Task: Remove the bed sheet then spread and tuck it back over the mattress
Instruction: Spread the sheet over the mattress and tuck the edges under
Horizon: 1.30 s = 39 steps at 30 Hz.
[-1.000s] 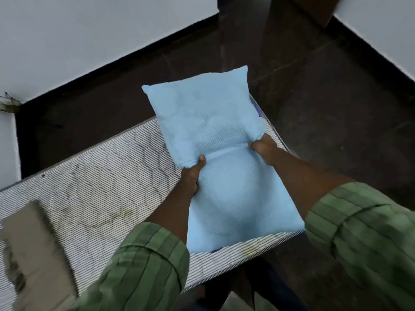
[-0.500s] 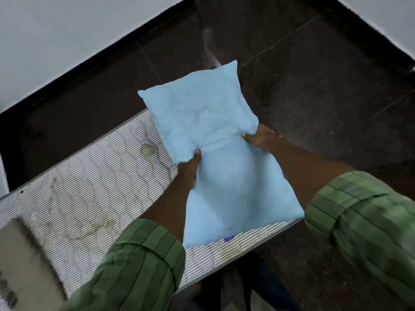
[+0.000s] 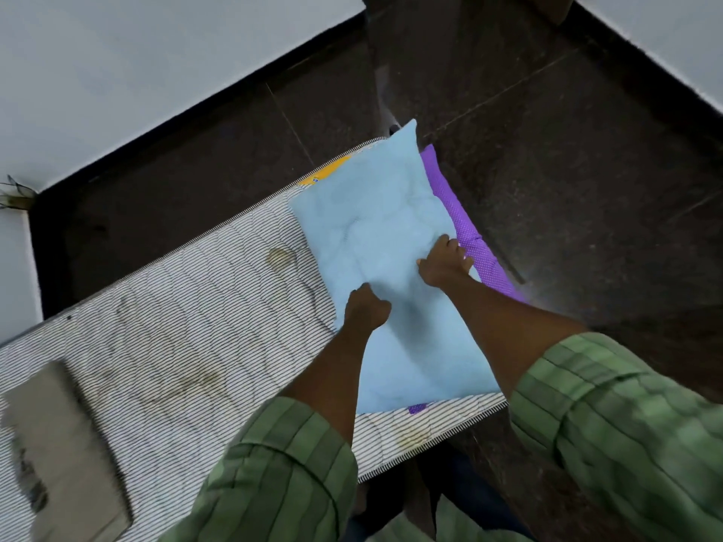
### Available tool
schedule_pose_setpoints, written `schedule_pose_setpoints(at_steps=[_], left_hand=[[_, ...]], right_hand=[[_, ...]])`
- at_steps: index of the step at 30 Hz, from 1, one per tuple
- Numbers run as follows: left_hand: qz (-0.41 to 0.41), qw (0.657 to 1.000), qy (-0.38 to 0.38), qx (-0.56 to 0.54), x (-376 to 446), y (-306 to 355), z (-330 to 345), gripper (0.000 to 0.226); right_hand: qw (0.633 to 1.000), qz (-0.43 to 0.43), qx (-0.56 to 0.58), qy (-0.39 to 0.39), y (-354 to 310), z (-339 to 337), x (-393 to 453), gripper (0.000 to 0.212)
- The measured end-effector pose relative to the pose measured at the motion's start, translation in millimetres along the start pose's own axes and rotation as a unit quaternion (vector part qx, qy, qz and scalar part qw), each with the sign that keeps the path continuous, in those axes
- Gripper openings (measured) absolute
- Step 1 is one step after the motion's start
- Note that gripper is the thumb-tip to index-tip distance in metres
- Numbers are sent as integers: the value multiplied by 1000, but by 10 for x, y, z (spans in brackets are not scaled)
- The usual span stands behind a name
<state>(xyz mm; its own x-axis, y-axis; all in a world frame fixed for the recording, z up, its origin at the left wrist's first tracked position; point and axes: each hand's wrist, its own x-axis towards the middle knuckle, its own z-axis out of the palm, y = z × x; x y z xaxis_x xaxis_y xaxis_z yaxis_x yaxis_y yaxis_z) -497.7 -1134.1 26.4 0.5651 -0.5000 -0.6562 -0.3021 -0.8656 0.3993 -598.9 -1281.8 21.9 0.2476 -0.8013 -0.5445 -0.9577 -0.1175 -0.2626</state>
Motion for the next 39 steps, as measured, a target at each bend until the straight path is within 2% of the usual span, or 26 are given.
schedule_pose_setpoints(at_steps=[2,7,11,14,16,18,21,24,28,31,34,39], left_hand=[[30,999,2,-10,-70,-56,-62,55],[96,995,-8,1,-203,-196,-70,66],[155,987,-29,42,-390,-263,18,66],[160,986,-11,41,-494,-339,72,62],[147,988,11,54,-535,-399,129,53],[123,989,44,64,-525,-398,175,48],[66,990,103,73,-445,-334,211,51],[-11,994,100,35,-265,-270,213,52],[-40,995,86,-8,52,-321,378,59],[-61,993,84,-56,43,-222,498,45],[-57,979,118,-154,-111,-38,511,32],[68,952,178,-239,-319,388,212,19]], right_hand=[[1000,-1,-7,13,1,16,-120,76],[997,45,-3,61,108,164,-435,87],[995,30,-27,86,74,277,-700,83],[993,5,-33,112,88,279,-852,72],[992,-4,-28,126,157,281,-883,65],[995,-10,-7,100,199,222,-837,68],[997,-18,16,74,239,178,-664,72],[997,-28,2,65,292,169,-459,64],[997,-56,-29,34,431,242,-176,44],[998,-54,0,27,492,293,-68,38],[992,-35,81,91,528,241,-105,35],[939,-15,231,253,404,-127,-314,21]])
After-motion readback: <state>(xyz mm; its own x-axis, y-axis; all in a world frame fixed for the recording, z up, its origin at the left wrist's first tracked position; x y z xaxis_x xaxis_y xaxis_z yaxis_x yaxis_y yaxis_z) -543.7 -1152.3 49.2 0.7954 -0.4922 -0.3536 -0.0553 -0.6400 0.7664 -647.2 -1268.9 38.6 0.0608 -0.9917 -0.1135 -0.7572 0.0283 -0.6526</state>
